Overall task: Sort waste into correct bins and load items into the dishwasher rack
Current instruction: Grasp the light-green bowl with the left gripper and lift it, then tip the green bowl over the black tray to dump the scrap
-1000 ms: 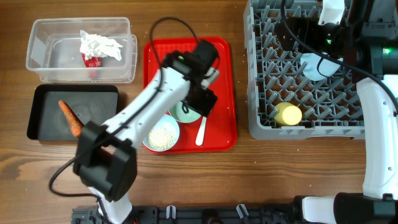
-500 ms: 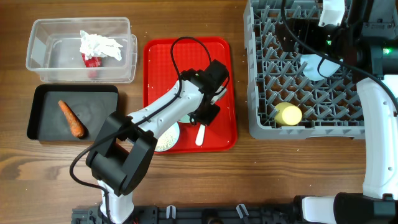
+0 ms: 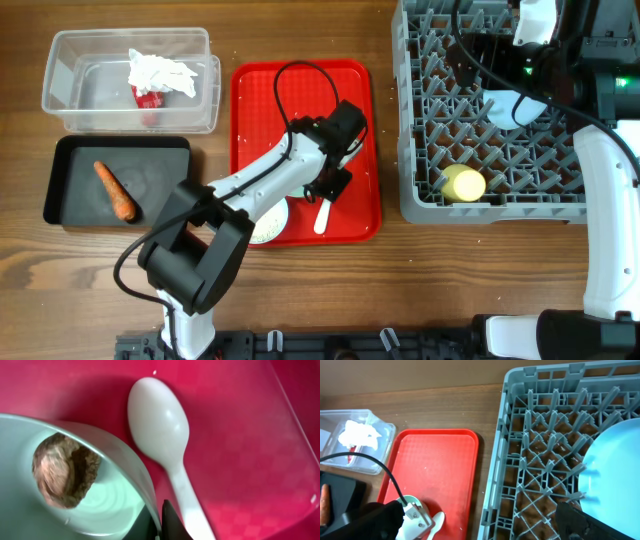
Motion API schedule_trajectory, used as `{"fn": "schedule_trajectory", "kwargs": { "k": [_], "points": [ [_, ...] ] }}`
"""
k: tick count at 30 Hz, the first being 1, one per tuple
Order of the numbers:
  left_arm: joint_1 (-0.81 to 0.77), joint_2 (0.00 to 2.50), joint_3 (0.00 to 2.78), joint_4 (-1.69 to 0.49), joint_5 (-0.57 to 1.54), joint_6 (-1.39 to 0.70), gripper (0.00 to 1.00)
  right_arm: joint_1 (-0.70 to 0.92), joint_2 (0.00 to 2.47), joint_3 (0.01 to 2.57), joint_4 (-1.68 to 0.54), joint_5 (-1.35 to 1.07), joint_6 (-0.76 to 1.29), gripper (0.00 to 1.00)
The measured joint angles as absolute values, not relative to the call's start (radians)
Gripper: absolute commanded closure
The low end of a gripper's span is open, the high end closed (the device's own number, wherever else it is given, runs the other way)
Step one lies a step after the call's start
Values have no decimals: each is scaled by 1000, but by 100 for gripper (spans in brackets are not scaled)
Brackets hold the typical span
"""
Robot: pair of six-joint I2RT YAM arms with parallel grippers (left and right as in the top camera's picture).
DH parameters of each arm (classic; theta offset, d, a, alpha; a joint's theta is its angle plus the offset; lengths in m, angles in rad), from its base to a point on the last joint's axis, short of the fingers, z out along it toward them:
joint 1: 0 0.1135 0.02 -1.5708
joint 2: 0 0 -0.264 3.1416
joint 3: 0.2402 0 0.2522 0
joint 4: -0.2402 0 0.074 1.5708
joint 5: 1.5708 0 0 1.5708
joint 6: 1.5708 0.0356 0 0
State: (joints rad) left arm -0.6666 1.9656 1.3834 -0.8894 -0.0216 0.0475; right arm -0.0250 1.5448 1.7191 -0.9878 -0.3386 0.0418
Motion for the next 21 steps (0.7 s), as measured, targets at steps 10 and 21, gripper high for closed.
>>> {"fn": "schedule_trajectory", "kwargs": {
  "k": [10, 21],
  "points": [
    [-528, 1838, 1641, -1145, 67, -23, 96, -25, 1545, 1719, -1000, -323, 40, 0],
    [52, 1696, 1634, -1363, 435, 60, 96, -25, 1545, 1719, -1009, -313, 40, 0]
  ]
}}
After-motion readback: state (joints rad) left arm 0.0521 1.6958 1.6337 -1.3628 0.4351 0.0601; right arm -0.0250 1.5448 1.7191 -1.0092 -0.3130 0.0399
